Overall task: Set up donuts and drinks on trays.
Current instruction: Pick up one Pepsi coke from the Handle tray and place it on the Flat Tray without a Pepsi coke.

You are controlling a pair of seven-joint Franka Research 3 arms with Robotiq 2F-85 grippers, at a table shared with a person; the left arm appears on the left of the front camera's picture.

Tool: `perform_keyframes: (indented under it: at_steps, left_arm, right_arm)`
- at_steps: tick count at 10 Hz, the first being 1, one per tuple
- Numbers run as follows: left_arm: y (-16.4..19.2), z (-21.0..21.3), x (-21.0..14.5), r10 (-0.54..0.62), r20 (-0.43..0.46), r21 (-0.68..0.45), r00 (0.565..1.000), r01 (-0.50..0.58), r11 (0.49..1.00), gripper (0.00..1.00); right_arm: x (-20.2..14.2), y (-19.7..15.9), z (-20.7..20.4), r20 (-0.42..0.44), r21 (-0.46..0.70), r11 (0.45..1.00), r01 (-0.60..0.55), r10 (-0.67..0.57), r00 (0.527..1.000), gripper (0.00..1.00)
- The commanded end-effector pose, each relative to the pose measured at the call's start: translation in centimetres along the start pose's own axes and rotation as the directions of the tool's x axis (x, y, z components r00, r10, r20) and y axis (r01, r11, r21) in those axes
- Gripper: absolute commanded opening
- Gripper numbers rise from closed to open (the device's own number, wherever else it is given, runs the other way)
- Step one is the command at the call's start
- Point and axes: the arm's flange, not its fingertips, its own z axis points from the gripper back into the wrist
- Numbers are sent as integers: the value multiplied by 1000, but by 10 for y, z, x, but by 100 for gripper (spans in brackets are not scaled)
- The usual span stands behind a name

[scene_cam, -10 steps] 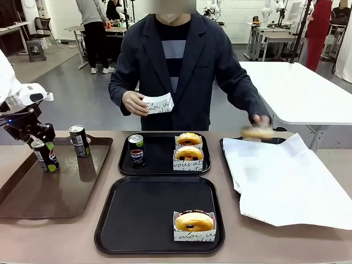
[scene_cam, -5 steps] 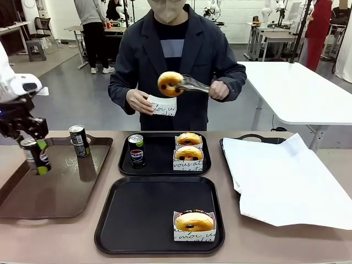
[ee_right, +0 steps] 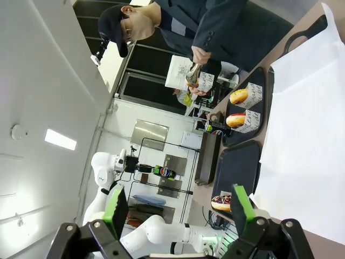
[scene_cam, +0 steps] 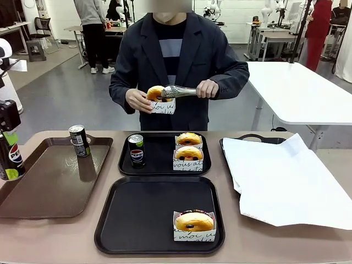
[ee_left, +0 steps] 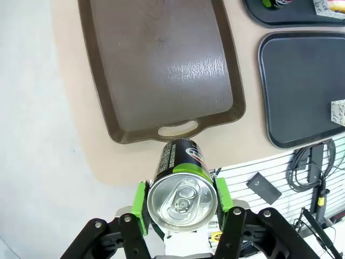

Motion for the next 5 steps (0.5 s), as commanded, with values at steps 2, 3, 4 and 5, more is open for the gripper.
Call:
perform_keyframes:
  at_steps: [2,3,4,5]
  left_arm:
    - [5,-6,13,7,-21,-5,1000,-7,1000,1]
    - [5,-6,13,7,-21,-5,1000,-7,1000,1]
    - [2,-9,7,3,-25,-5,1000,-3,1000,58]
    - [-17,-17,19,-10,29,1,1000,10,1000,58]
  right_arm:
    - [2,0,-1,19,23,1000,-19,19,1000,100]
    - [2,0,-1,19,23,1000,-19,19,1000,100]
    - [2,0,-1,19,23,1000,-19,19,1000,100]
    - [2,0,-1,19,23,1000,-19,19,1000,100]
